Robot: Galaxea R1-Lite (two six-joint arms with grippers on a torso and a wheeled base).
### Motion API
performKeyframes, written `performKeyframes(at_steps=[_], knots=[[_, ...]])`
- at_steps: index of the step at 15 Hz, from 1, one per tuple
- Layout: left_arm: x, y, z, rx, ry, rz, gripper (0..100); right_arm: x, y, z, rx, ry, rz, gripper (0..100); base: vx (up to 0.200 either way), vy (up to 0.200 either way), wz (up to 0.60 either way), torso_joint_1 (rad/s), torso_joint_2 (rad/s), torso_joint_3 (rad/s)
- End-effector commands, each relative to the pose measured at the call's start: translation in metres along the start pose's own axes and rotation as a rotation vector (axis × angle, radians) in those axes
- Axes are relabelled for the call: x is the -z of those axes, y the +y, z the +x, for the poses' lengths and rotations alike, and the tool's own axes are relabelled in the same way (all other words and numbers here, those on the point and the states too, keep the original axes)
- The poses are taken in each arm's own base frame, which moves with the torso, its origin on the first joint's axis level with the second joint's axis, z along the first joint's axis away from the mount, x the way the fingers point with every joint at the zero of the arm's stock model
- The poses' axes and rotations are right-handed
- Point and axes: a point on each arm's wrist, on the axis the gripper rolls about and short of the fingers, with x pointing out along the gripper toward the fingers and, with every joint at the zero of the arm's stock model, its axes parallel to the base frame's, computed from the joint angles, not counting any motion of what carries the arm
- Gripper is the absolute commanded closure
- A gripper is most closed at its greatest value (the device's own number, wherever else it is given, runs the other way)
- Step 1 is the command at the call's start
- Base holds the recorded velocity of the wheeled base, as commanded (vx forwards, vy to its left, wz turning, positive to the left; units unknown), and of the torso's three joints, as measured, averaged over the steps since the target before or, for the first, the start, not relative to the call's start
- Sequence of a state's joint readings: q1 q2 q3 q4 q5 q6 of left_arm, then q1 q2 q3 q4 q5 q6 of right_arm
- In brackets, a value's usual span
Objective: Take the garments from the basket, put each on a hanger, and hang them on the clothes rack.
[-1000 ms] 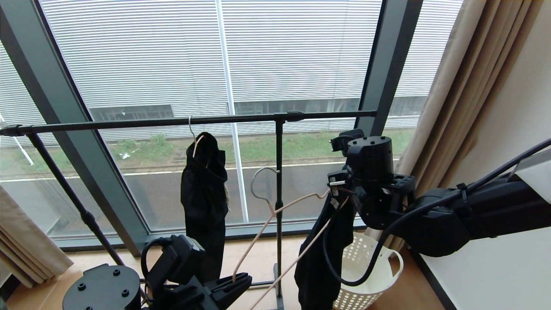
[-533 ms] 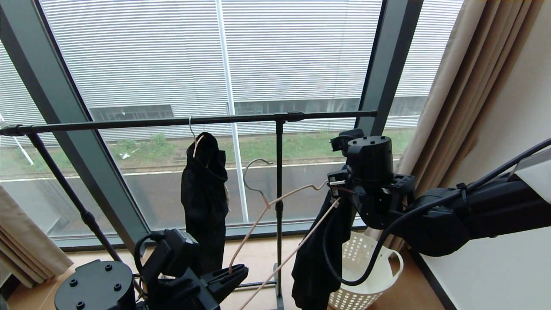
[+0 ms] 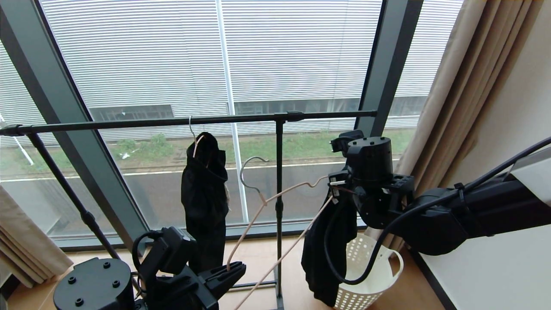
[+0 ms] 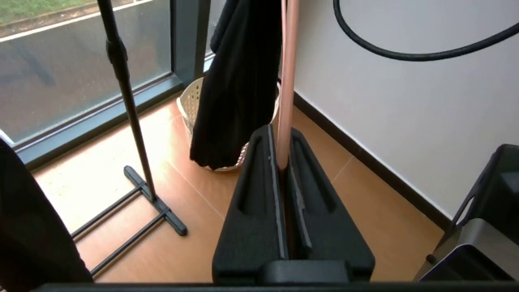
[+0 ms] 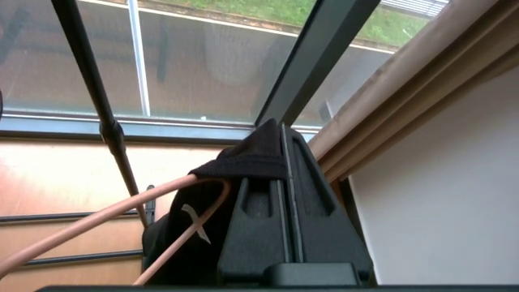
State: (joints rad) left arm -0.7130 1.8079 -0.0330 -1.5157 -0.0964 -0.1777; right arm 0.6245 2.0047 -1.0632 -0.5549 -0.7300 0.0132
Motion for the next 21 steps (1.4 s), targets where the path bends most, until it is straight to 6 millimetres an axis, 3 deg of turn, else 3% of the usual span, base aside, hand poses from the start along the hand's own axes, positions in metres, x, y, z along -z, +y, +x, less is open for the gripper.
performKeyframes(at_steps=[1, 8, 21], knots=[[0.002, -0.001, 0.000, 0.004, 0.009, 0.002, 100, 0.001, 0.001, 0.001, -0.001, 0.001, -0.001, 100, 0.000, 0.000, 0.00, 0.000, 0.00, 0.000], [0.010, -0.006, 0.002, 0.029, 0.056, 0.009, 100, 0.002, 0.005, 0.001, -0.008, -0.019, 0.003, 100, 0.000, 0.000, 0.00, 0.000, 0.00, 0.000], [0.010, -0.005, 0.003, 0.023, 0.052, 0.008, 100, 0.015, 0.049, -0.087, -0.249, -0.063, -0.118, 100, 0.000, 0.000, 0.00, 0.000, 0.00, 0.000]])
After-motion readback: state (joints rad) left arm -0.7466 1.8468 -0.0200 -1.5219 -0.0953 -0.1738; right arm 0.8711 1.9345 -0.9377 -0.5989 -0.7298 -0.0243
